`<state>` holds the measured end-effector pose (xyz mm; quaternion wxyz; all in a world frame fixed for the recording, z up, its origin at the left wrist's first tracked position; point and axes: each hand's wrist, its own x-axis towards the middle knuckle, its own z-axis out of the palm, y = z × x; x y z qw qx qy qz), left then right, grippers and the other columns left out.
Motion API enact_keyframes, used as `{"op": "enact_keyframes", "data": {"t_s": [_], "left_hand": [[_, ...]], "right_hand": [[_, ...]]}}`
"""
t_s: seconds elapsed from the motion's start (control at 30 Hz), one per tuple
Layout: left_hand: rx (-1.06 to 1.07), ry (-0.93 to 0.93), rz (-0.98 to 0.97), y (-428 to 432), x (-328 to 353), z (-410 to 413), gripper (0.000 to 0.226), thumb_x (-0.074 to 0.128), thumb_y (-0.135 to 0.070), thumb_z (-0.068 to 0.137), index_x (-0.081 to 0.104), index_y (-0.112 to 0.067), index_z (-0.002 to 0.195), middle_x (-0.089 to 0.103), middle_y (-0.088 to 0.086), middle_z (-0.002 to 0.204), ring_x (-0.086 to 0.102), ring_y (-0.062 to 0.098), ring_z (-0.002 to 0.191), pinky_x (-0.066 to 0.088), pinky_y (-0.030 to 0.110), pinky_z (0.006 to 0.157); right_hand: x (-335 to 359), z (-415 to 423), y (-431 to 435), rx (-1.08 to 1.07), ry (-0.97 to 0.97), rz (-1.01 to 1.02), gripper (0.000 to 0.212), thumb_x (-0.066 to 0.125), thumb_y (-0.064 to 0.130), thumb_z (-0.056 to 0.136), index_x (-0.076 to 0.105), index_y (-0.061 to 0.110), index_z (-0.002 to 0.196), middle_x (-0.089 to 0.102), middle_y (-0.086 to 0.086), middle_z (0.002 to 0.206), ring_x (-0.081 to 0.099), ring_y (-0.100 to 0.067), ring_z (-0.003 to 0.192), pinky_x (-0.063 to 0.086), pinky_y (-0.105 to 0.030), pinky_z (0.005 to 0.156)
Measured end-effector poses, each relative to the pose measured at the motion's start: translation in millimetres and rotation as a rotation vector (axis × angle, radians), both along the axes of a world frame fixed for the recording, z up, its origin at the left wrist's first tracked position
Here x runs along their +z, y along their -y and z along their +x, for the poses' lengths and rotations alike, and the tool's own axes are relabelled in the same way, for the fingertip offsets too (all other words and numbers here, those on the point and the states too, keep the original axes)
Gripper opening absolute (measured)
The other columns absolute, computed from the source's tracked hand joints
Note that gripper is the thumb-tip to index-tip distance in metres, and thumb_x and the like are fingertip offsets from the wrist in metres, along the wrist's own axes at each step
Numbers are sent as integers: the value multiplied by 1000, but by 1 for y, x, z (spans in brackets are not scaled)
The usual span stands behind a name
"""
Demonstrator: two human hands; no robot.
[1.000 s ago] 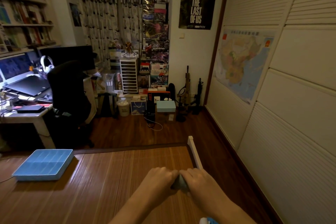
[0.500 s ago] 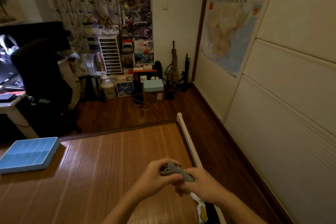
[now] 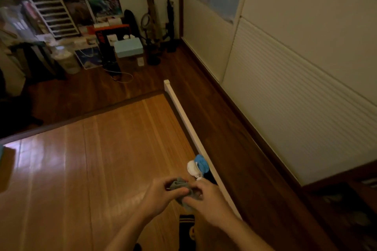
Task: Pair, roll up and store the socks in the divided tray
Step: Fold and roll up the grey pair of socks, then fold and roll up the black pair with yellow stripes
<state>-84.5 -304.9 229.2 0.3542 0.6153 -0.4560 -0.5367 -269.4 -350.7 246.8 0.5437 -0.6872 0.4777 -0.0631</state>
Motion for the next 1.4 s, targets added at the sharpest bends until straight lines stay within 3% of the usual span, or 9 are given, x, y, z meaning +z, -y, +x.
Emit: {"op": "enact_keyframes", "data": {"t_s": [0.1, 0.27, 0.4, 0.5, 0.6, 0.67, 0.8, 1.1, 1.4], "left_hand": [[14, 2, 75, 12, -42, -14, 18, 82, -36, 82, 79, -35, 100, 78, -1, 102, 75, 19, 94, 61, 35, 82], [38, -61, 238, 30, -131, -43, 13, 79, -24, 88, 77, -25, 101, 79, 1, 98, 76, 19, 91, 63, 32, 76], [29, -76, 442, 40, -223, -78, 24, 72, -24, 95, 72, -10, 114, 78, 6, 105, 75, 21, 96, 62, 35, 86], [22, 56, 493, 41, -288, -107, 31, 69, -31, 97, 73, -6, 114, 77, 6, 101, 73, 17, 86, 58, 27, 73], [50, 207, 472, 40, -340, -126, 30, 70, -30, 96, 73, -3, 109, 76, 11, 97, 73, 24, 85, 59, 36, 75], [118, 257, 458, 38, -364, -132, 29, 73, -30, 94, 73, -8, 113, 75, -2, 96, 71, 10, 80, 59, 23, 71], [274, 321, 477, 34, -384, -139, 33, 82, -33, 86, 65, -22, 112, 64, -16, 92, 58, -8, 80, 47, 5, 59], [318, 334, 375, 41, -391, -148, 18, 85, -19, 82, 68, -22, 79, 69, -8, 77, 64, 2, 72, 46, 7, 65], [252, 247, 249, 28, -374, -125, 14, 69, -23, 97, 74, -36, 101, 72, -25, 90, 65, -15, 89, 49, 4, 75]], "right_hand": [[-47, -9, 2, -62, -44, 33, 18, 61, 63, 73, 57, 51, 87, 58, 21, 97, 58, 1, 88, 47, -19, 72], [-141, -27, 12, -165, -89, 193, 12, 65, 33, 92, 67, 29, 103, 65, 10, 98, 61, -1, 91, 52, -22, 82], [-229, -48, 18, -303, -189, 279, 6, 63, 18, 96, 65, 12, 95, 66, 1, 93, 60, -9, 84, 45, -19, 68], [-295, -60, 16, -356, -292, 259, 13, 61, 17, 98, 57, 13, 86, 57, 1, 84, 53, -14, 78, 38, -26, 66], [-348, -62, 9, -391, -391, 198, 8, 60, 20, 99, 64, 14, 104, 62, -1, 107, 59, -14, 99, 47, -24, 78], [-373, -60, 1, -415, -401, 108, 31, 60, 21, 100, 60, 15, 130, 59, 1, 132, 55, -13, 121, 48, -23, 96], [-394, -60, -14, -417, -383, -23, 52, 62, 29, 98, 43, 22, 146, 50, 7, 145, 50, -9, 131, 47, -19, 98], [-412, -83, -16, -81, -529, -583, 34, 89, 7, 66, 71, 16, 93, 64, -4, 95, 64, -23, 92, 57, -40, 79], [-394, -72, -29, -160, -480, -551, 36, 86, 14, 69, 70, 19, 101, 62, 0, 99, 60, -20, 93, 52, -38, 76]]}}
